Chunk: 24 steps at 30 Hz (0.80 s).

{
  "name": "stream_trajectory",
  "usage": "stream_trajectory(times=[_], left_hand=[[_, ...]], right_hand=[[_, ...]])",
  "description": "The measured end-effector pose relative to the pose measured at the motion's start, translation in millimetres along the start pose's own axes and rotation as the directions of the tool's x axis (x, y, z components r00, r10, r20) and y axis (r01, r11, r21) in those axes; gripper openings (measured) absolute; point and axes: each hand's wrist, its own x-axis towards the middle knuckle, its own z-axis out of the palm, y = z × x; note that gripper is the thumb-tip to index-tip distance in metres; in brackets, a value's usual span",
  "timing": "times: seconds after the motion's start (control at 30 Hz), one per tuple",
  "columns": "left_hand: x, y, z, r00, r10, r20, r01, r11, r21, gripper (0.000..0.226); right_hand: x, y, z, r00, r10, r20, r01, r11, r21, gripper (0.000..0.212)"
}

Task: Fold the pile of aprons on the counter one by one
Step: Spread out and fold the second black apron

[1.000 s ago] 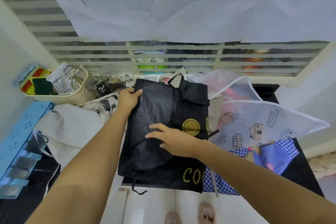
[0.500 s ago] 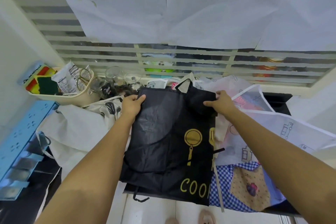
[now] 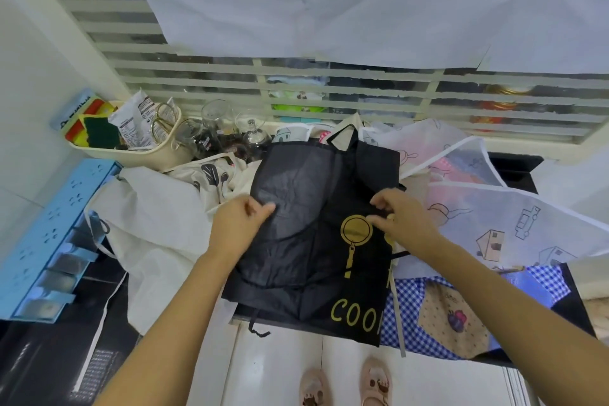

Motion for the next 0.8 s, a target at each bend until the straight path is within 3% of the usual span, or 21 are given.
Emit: stream_trajectory(times=[0.07,0.13,0.2,0.3,0.43,0.5,0.57,0.6,0.67,0.77,0.8], left_hand=[[-31,-15,2,0.975,0.021,0.223,-0.047,0.992,0.114,0.028],[-51,-32,12,0.890,0.099,0.446,-0.207,0.958,0.201,0.036],[-66,-45,25,0.810,0.126,0.573,-0.340,0.897,0.283,0.048],[-75,-57,44,0.802,0.137,0.582,-0.411,0.832,0.371,0.041],[-80,-64,53,0.815,0.134,0.563,-0.427,0.796,0.429,0.015],[-83,-63,49,0.871,0.144,0.469,-0.308,0.905,0.294,0.002],[-84,-55,36,0.954,0.061,0.292,-0.067,0.998,0.008,0.015],[-83,-50,26,0.982,-0.020,0.189,0.051,0.986,-0.159,0.016],[-76,-44,6,0.969,-0.245,0.011,0.218,0.838,-0.500,0.017],[-64,-48,-27,0.793,-0.597,-0.119,0.194,0.433,-0.880,0.021],[-63,-53,-34,0.735,-0.660,-0.154,0.160,0.390,-0.907,0.019]], right_hand=[[-18,0,8,0.992,0.064,0.112,-0.059,0.997,-0.051,0.052],[-30,1,18,0.965,0.150,0.216,-0.126,0.985,-0.122,0.071],[-38,1,26,0.946,0.182,0.267,-0.115,0.962,-0.248,0.079],[-43,-1,35,0.948,0.172,0.268,-0.059,0.922,-0.383,0.070],[-41,-2,38,0.977,0.116,0.179,-0.045,0.932,-0.360,0.046],[-37,-1,37,0.995,0.080,0.063,-0.062,0.967,-0.247,0.044],[-30,-1,30,0.993,0.088,-0.078,-0.098,0.985,-0.144,0.048],[-24,0,26,0.987,0.106,-0.118,-0.120,0.985,-0.123,0.050],[-10,4,19,0.984,0.134,-0.121,-0.151,0.978,-0.147,0.054],[10,13,12,0.982,0.188,-0.027,-0.189,0.956,-0.225,0.056],[15,16,10,0.981,0.193,-0.003,-0.187,0.949,-0.255,0.052]])
